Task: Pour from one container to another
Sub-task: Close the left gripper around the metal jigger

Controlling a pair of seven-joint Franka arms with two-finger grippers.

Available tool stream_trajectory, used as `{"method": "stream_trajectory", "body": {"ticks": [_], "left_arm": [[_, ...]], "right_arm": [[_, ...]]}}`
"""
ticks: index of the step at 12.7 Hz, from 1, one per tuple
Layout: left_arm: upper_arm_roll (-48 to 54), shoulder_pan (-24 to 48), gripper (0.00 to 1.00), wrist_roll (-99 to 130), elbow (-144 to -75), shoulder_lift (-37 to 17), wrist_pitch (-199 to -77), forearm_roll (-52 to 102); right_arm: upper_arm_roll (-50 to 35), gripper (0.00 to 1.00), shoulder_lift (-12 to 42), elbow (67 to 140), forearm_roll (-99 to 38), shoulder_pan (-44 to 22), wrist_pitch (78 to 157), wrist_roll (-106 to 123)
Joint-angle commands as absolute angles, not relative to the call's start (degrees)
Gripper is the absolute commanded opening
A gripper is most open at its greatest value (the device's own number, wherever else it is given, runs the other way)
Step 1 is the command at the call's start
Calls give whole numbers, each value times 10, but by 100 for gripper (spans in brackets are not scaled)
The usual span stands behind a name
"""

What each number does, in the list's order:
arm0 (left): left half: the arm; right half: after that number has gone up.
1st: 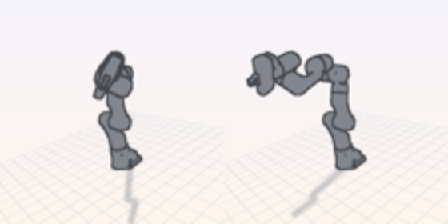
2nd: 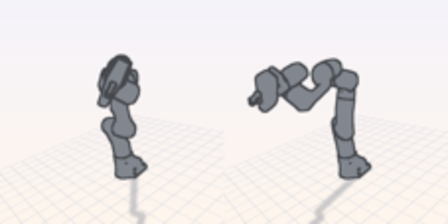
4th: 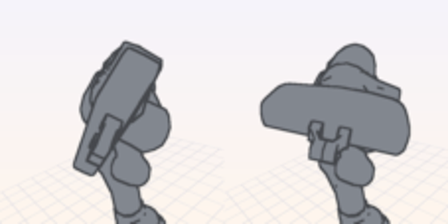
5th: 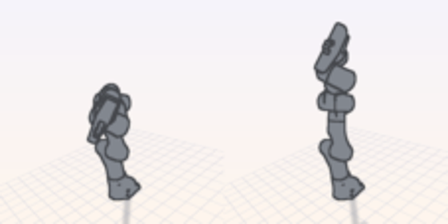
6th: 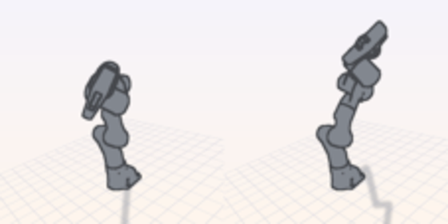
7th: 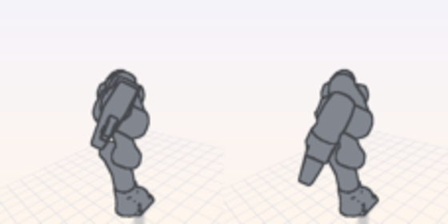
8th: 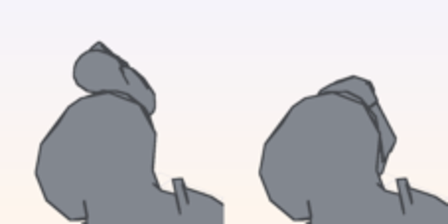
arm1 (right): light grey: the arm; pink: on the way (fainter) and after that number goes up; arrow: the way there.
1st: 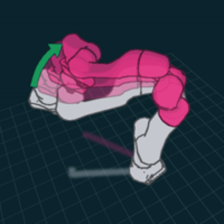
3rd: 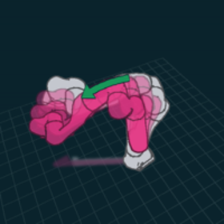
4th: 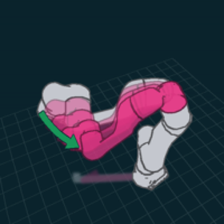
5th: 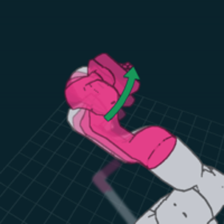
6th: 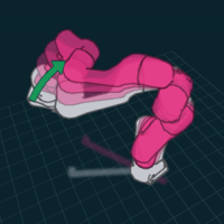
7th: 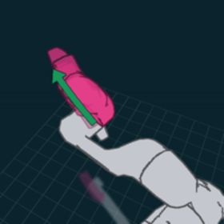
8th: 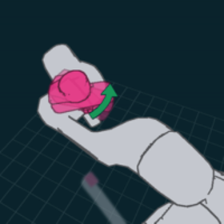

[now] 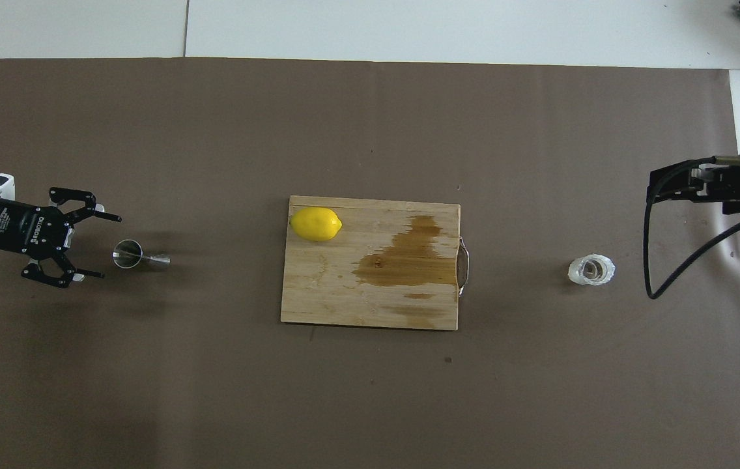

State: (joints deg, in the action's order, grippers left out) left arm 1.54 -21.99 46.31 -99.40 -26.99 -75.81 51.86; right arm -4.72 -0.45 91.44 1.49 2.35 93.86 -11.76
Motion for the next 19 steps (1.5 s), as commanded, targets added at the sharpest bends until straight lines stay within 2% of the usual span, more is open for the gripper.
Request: {"method": "stream_trajectory", "body": {"ticks": [1,17,19], "left_arm": [[23,-228,100,463,-976,-297,-758,524],[22,-228,100,374,-1010,-319,-767,555],[22,-233,94,363,-1011,-319,-766,555]], "right_arm": [[-51,100,-2,904,15,28,925,-104],[-51,100,-2,904,15,28,925,-104],[-51,100,-2,904,15,28,926,-104]]}}
